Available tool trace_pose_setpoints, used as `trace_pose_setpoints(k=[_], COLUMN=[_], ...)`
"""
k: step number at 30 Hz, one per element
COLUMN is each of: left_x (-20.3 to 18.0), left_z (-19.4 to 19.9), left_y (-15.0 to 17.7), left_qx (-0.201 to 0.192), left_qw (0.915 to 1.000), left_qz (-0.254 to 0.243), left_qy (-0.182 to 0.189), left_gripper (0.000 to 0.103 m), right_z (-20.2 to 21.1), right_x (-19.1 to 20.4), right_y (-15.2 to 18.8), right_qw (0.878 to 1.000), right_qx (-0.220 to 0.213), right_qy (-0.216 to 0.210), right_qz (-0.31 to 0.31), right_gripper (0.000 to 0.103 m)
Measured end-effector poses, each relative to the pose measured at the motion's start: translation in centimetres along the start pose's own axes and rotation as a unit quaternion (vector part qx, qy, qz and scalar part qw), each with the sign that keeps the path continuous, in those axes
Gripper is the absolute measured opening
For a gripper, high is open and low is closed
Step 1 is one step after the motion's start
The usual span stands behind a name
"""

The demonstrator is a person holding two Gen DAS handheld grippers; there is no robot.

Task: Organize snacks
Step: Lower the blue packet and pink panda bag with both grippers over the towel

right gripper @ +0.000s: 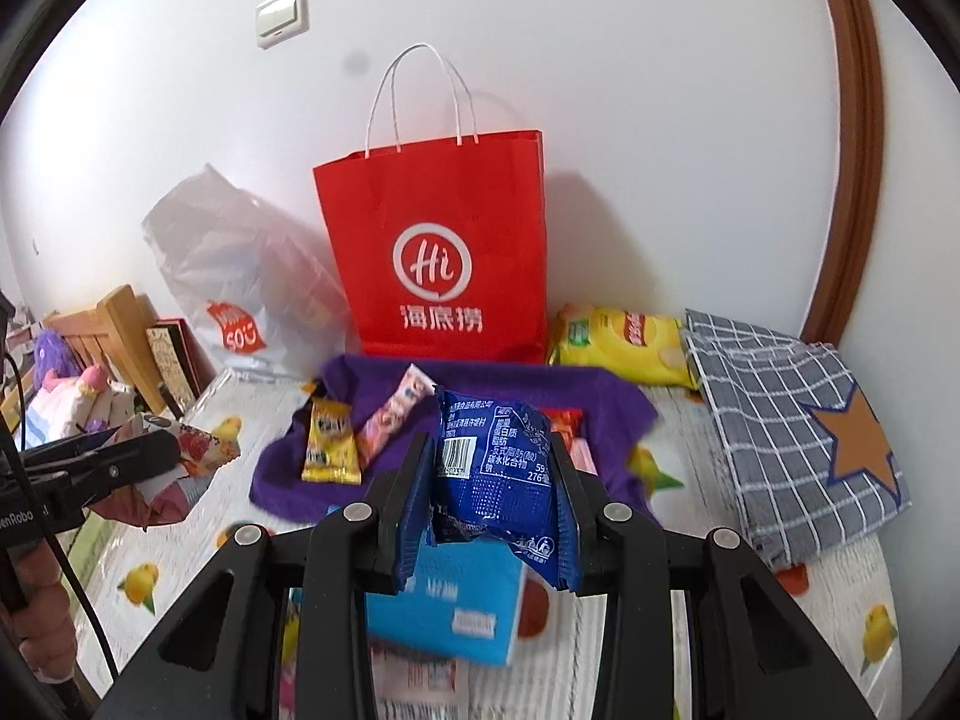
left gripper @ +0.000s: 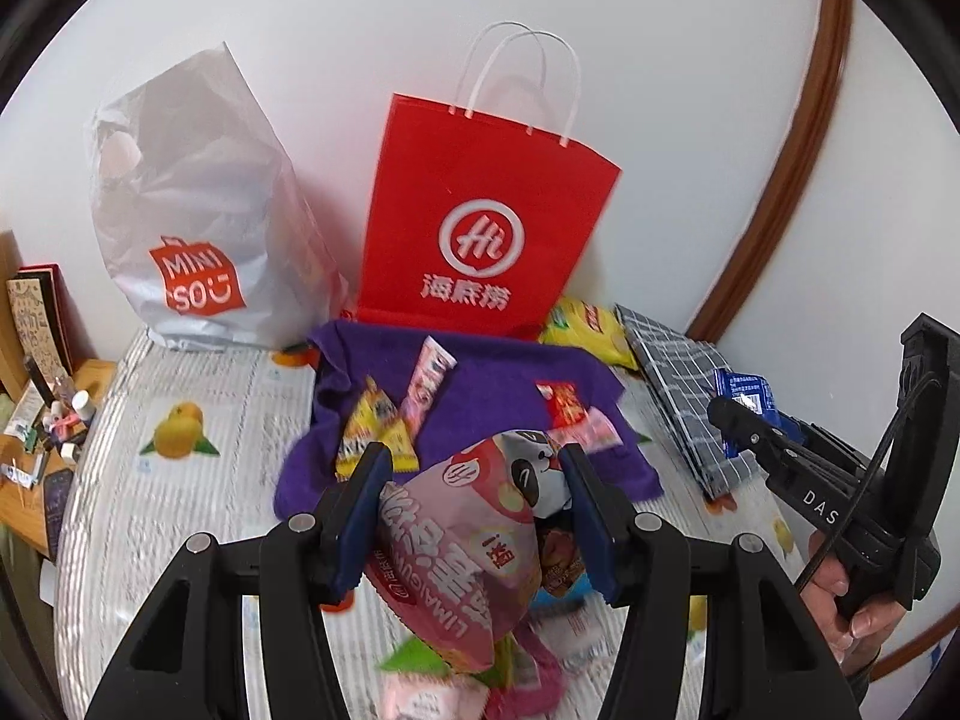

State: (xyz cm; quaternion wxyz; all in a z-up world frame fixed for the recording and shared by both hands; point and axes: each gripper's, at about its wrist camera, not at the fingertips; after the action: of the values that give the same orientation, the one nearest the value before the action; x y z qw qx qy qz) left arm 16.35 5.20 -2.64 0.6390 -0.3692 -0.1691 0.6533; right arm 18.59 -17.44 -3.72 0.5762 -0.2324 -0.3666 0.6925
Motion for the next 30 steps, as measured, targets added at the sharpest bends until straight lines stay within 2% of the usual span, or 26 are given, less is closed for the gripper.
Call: trace_pose_setpoints(k=[4, 8, 15, 20, 23, 30], left_x=[0.7, 1.2, 1.4, 1.2, 1.3, 1.8], left_z=[-1.1, -2.3, -5.2, -7.9, -9.6, -13.7], left_y=[-1.9, -3.8, -6.2, -7.4, -8.3, -8.3], left_qx=[-0.001, -0.003, 0.002, 0.014, 0.019, 0.043], left_qw=[1.0000, 0.9999, 0.9999, 0.9999, 0.9997, 0.9991], left_qz=[0.008, 0.011, 0.013, 0.009, 0.011, 0.009], left_qy=[0.000, 0.001, 0.004, 0.005, 0.011, -0.001], left_gripper=[0.055, 0.055, 0.055, 0.055, 0.055, 0.055], right_z=[-1.9, -3.5, -6.0, -9.4, -11.7, -12.7], right_x=[0.1, 0.1, 0.2, -1.6, -2.8, -3.9], right_y=[-1.9, -3.8, -6.0, -5.5, -5.3, -4.8], right_qw=[1.000, 0.999, 0.999, 0.999, 0.997, 0.998], right_qx=[0.002, 0.003, -0.005, 0.023, 0.060, 0.059], right_qy=[-0.011, -0.043, -0.036, -0.031, -0.018, -0.010], right_qz=[-0.006, -0.020, -0.008, -0.025, -0.034, -0.010], right_gripper=[0.036, 0.036, 0.036, 0.036, 0.036, 0.036])
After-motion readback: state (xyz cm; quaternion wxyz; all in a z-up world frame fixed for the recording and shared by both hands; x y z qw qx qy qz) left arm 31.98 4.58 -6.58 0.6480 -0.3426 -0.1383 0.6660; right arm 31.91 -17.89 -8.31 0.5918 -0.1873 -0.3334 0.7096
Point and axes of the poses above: each gripper's, at about its wrist camera, not at the fingertips, and z roughly against the way its jaws point, x to its left, y to its underside, and after that the axes turned 4 degrees about x, right-handed
